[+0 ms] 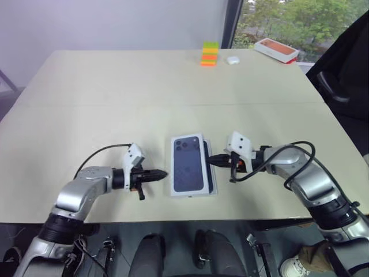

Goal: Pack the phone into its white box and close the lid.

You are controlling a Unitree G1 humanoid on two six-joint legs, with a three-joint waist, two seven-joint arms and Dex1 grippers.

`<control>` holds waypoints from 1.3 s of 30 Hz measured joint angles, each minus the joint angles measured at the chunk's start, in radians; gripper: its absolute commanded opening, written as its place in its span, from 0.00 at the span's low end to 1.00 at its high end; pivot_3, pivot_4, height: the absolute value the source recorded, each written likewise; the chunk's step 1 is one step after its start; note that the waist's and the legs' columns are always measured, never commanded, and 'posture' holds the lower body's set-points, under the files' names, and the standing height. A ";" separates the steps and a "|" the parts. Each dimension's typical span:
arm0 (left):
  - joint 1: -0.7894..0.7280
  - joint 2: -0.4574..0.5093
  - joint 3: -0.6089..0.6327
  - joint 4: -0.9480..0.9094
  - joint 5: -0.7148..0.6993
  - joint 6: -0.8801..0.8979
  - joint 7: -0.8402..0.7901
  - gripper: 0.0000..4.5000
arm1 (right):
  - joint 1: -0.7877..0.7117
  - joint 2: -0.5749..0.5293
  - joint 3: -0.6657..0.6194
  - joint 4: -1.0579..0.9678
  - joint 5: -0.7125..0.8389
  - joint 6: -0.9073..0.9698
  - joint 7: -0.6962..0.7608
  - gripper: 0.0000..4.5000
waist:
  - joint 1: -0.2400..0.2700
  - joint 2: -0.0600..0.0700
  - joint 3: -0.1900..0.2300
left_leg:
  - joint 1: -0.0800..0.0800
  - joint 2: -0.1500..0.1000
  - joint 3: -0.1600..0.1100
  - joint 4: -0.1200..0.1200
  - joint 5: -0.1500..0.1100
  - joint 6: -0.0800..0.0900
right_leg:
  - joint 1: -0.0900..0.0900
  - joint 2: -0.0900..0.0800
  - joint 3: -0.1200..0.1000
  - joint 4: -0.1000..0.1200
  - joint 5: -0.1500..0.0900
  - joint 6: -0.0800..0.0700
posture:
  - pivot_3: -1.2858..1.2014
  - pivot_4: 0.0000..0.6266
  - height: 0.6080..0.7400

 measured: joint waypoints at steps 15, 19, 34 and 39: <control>-0.036 -0.091 0.025 0.009 -0.013 0.046 0.033 0.00 | 0.022 -0.029 -0.012 -0.015 -0.066 0.010 0.026 0.01 | 0.000 0.000 0.000 | 0.000 0.000 0.000 0.001 0.000 0.000 | 0.000 0.000 0.000 0.001 0.000 0.000 | 0.52 0.24 1.00; -0.049 -0.093 0.034 -0.012 -0.021 0.052 0.034 0.00 | 0.025 -0.037 -0.009 -0.010 -0.099 -0.023 0.044 0.01 | 0.000 0.000 0.000 | 0.001 0.000 0.000 0.001 0.000 0.000 | 0.001 0.000 0.000 0.001 0.000 0.000 | 0.52 0.24 1.00; -0.035 -0.100 0.028 -0.012 -0.002 0.033 0.044 0.00 | 0.041 -0.029 -0.006 0.002 -0.143 -0.050 0.051 0.01 | 0.000 0.000 0.000 | 0.001 0.000 0.000 0.001 0.000 0.000 | 0.001 0.000 0.000 0.002 0.000 0.000 | 0.52 0.24 1.00; -0.032 -0.106 0.026 -0.011 0.007 0.028 0.046 0.00 | 0.044 -0.027 -0.003 0.024 -0.167 -0.065 0.055 0.01 | -0.001 0.000 0.000 | 0.001 0.000 0.000 0.001 0.000 0.000 | 0.001 0.000 0.000 0.002 0.002 -0.004 | 0.52 0.24 1.00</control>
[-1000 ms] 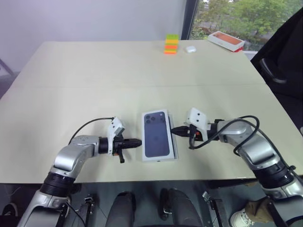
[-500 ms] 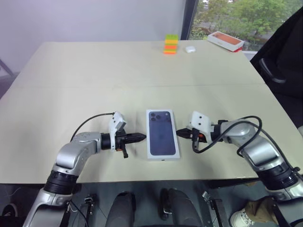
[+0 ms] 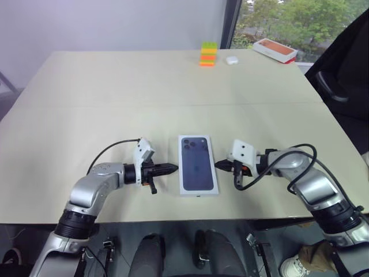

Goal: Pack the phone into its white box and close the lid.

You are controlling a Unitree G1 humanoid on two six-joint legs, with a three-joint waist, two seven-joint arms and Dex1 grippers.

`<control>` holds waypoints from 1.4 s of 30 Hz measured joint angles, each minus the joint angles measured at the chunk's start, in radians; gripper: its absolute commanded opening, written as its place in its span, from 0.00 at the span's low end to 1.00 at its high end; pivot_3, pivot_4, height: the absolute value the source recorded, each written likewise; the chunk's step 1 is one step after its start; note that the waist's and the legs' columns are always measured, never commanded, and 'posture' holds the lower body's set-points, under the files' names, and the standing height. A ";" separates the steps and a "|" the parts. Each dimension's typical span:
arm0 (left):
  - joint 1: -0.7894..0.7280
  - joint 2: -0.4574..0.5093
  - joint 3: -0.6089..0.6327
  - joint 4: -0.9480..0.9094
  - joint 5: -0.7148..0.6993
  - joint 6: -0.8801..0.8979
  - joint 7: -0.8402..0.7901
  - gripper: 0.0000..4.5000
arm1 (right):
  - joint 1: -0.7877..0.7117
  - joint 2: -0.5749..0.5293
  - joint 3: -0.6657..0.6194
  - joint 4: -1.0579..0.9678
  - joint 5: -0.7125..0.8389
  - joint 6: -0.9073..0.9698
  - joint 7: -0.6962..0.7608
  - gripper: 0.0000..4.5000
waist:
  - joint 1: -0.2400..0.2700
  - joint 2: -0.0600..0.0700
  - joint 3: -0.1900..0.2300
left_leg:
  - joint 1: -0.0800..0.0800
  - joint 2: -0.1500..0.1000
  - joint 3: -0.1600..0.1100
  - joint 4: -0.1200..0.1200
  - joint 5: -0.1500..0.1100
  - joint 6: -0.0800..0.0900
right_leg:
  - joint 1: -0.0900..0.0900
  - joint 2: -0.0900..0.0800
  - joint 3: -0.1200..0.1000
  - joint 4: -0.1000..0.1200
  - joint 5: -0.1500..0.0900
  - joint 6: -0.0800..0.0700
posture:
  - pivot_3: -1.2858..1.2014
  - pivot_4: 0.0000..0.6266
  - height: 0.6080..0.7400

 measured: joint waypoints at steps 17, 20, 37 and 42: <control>-0.198 -0.112 0.077 0.140 0.007 -0.081 0.051 0.00 | -0.206 0.171 -0.095 0.187 0.008 -0.018 -0.093 0.01 | 0.000 0.000 0.000 | 0.000 0.000 0.000 0.002 0.001 -0.001 | 0.001 0.000 0.000 0.001 0.001 -0.001 | 0.52 0.24 1.00; -0.202 -0.139 0.058 0.176 0.027 -0.103 0.065 0.00 | -0.204 0.194 -0.083 0.191 0.004 -0.018 -0.103 0.01 | 0.000 0.000 0.000 | 0.000 0.000 0.000 0.001 0.001 -0.001 | 0.001 0.000 0.000 0.001 0.001 -0.001 | 0.52 0.24 1.00; -0.067 0.027 -0.067 0.061 0.066 -0.121 -0.136 0.00 | 0.009 0.065 -0.023 -0.044 0.055 0.022 0.077 0.01 | -0.002 0.001 -0.002 | 0.007 0.000 -0.001 0.001 0.000 -0.001 | 0.007 0.000 0.000 0.001 -0.001 0.002 | 0.52 0.24 1.00; -0.022 0.064 -0.074 0.011 0.059 -0.123 -0.179 0.00 | 0.055 0.010 -0.033 -0.092 0.120 0.041 0.155 0.01 | 0.001 0.001 -0.002 | 0.007 0.000 -0.001 0.001 0.000 -0.001 | 0.008 0.000 0.000 0.000 -0.001 0.002 | 0.52 0.24 1.00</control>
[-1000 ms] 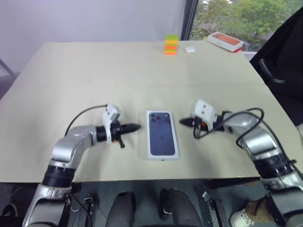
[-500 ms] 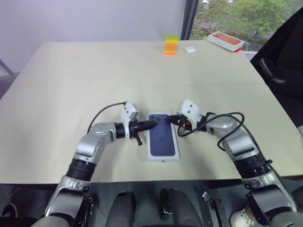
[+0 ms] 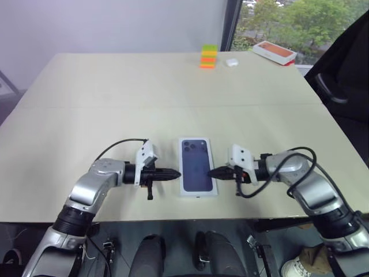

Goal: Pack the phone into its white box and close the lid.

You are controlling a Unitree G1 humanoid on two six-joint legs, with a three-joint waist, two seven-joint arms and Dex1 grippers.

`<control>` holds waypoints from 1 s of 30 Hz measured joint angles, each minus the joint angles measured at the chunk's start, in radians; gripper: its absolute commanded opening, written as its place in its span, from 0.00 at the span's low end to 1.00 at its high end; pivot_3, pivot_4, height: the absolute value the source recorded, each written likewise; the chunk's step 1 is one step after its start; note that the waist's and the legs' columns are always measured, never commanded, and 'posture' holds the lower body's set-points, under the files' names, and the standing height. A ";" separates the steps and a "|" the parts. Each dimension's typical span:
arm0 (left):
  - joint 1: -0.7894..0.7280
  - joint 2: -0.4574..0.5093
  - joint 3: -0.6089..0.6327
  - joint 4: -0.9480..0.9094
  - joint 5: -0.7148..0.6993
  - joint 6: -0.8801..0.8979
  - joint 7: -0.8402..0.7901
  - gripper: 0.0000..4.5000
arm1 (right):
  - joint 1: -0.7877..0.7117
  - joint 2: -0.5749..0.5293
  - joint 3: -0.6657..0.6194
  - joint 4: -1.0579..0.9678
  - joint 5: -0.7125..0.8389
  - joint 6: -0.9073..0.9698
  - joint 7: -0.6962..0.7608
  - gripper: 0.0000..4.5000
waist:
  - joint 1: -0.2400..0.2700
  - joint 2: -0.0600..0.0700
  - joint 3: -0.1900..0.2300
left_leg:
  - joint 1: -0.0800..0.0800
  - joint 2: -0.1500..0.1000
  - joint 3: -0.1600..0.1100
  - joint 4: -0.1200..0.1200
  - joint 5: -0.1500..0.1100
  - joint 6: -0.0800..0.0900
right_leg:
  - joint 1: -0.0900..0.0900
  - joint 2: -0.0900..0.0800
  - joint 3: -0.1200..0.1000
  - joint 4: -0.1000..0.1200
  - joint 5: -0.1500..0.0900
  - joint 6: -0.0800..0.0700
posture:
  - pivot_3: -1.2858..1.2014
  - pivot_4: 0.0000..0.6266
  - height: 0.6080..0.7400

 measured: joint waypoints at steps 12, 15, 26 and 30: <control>-0.006 0.002 0.055 0.021 0.001 -0.045 0.037 0.00 | -0.047 0.034 -0.090 0.019 0.133 0.060 0.002 0.01 | -0.001 0.000 0.000 | -0.001 0.000 -0.001 0.000 0.000 0.000 | -0.001 0.001 -0.001 0.000 0.000 0.000 | 0.52 0.24 1.00; -0.029 0.031 0.129 0.062 -0.004 -0.054 0.049 0.00 | -0.079 0.045 -0.129 0.079 0.141 0.049 -0.018 0.01 | -0.003 0.000 0.000 | -0.002 0.000 0.000 0.000 0.000 0.000 | -0.002 0.000 0.000 0.000 0.001 -0.002 | 0.52 0.24 1.00; -0.121 0.136 0.270 0.260 -0.007 -0.114 0.036 0.99 | -0.186 0.023 -0.197 0.333 0.126 -0.108 0.044 1.00 | -0.002 0.000 0.000 | -0.005 0.000 0.001 0.000 0.000 0.000 | -0.005 0.000 0.000 0.000 0.002 -0.003 | 0.52 0.24 1.00; -0.124 0.184 0.309 0.304 -0.016 -0.113 0.007 0.99 | -0.236 0.001 -0.216 0.438 0.111 -0.162 0.074 1.00 | -0.006 0.000 0.000 | -0.005 0.000 0.002 0.000 0.000 0.000 | -0.006 0.000 0.000 0.000 0.002 -0.003 | 0.52 0.24 1.00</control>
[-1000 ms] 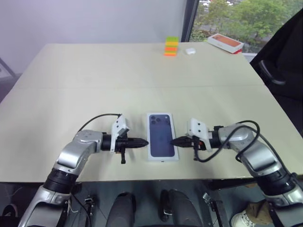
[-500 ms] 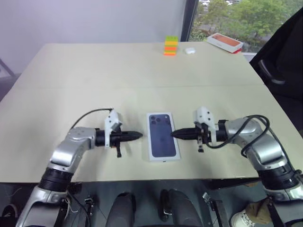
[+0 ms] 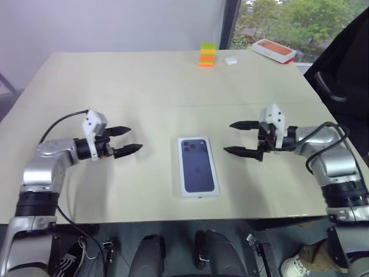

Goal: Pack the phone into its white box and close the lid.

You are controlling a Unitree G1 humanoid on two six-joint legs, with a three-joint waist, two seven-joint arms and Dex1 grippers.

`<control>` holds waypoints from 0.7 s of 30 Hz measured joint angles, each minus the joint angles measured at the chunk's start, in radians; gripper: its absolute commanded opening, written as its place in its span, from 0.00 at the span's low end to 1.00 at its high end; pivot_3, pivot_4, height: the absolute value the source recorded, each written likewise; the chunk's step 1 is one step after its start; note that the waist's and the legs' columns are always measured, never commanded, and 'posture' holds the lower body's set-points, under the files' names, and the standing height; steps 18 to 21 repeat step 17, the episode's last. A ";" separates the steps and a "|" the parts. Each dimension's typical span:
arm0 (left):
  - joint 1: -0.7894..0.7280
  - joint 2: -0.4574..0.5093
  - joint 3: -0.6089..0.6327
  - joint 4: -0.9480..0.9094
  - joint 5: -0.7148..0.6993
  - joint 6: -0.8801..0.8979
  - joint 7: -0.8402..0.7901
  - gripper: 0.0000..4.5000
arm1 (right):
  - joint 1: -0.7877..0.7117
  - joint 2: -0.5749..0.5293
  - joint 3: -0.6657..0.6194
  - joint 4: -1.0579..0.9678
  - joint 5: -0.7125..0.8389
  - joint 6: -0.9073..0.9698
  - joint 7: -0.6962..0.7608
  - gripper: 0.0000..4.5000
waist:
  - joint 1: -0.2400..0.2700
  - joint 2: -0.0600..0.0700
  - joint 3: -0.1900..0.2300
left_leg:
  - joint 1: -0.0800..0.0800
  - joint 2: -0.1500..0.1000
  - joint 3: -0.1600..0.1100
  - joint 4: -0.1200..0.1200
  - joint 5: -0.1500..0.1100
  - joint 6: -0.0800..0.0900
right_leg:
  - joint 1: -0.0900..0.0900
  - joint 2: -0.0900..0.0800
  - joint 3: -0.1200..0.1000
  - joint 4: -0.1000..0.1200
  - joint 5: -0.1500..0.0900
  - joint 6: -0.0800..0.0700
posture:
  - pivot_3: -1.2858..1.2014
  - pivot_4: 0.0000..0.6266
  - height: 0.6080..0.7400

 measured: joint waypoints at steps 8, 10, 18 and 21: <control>0.060 0.072 0.049 0.023 0.001 -0.041 -0.041 0.99 | -0.018 -0.037 -0.035 0.046 0.010 -0.018 0.073 1.00 | 0.002 0.000 0.000 | 0.000 0.000 0.001 0.000 0.000 0.000 | 0.000 -0.001 0.000 0.000 0.000 0.000 | 0.52 0.24 1.00; 0.079 0.087 0.059 0.023 0.000 -0.041 -0.047 0.99 | -0.016 -0.044 -0.040 0.046 0.010 -0.018 0.080 1.00 | 0.002 0.000 0.000 | 0.000 0.000 0.001 0.000 0.000 0.000 | 0.000 -0.001 0.000 0.000 0.000 0.000 | 0.52 0.24 1.00; 0.107 0.116 0.124 0.059 -0.001 -0.098 -0.049 0.99 | 0.025 -0.061 -0.045 0.042 0.009 -0.017 0.097 1.00 | 0.003 0.000 0.000 | 0.000 0.000 0.001 0.000 0.000 0.000 | 0.000 -0.001 0.000 0.000 0.000 0.000 | 0.52 0.24 1.00; 0.107 0.116 0.124 0.059 -0.001 -0.098 -0.049 0.99 | 0.025 -0.061 -0.045 0.042 0.009 -0.017 0.097 1.00 | 0.003 0.000 0.000 | 0.000 0.000 0.001 0.000 0.000 0.000 | 0.000 -0.001 0.000 0.000 0.000 0.000 | 0.52 0.24 1.00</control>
